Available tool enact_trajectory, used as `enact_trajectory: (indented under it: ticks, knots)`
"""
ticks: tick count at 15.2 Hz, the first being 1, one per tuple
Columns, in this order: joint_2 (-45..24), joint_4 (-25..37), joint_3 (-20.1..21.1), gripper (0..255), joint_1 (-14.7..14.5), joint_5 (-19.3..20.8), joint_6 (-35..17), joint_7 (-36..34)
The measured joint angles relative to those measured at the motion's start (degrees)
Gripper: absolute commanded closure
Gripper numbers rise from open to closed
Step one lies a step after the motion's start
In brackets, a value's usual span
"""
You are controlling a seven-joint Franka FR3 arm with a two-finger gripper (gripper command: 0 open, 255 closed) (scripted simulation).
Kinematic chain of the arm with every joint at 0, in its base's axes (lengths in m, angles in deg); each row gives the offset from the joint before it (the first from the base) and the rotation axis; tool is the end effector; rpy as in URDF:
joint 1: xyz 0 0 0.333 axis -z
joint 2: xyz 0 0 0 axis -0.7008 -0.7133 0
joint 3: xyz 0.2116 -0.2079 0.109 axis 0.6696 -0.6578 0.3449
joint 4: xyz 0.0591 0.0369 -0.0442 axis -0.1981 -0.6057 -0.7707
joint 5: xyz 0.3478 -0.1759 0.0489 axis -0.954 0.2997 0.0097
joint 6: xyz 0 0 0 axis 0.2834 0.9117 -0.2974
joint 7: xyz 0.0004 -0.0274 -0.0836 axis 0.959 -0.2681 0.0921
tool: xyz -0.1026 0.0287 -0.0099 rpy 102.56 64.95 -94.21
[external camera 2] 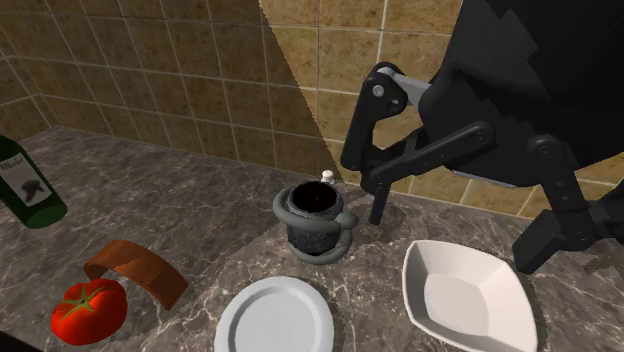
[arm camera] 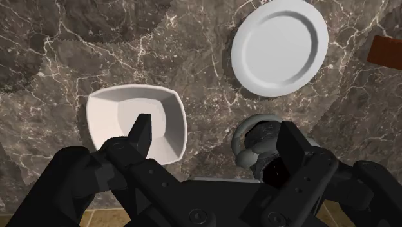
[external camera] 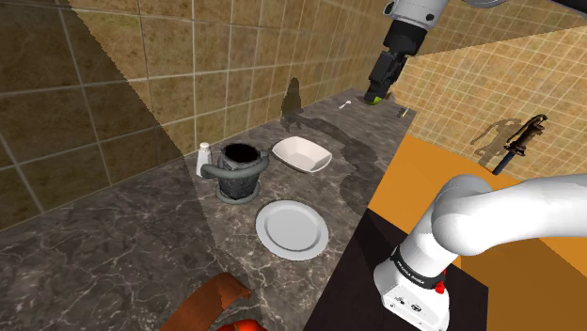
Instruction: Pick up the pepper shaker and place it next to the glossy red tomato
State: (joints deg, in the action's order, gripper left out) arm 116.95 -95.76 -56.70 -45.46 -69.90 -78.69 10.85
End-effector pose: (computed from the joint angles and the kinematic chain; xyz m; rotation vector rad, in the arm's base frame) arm 0.2866 -0.0018 0.6391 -3.0833 -0.1040 -0.0709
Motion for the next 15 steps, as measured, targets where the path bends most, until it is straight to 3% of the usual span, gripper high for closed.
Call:
enact_trajectory:
  ticks: [4,15]
  knots:
    - [-2.82,-0.14,1.47,0,-0.24,-0.51,-2.79,-1.45]
    - [-22.05,4.55,10.37,0,-1.38,-1.60,-16.53,-11.18]
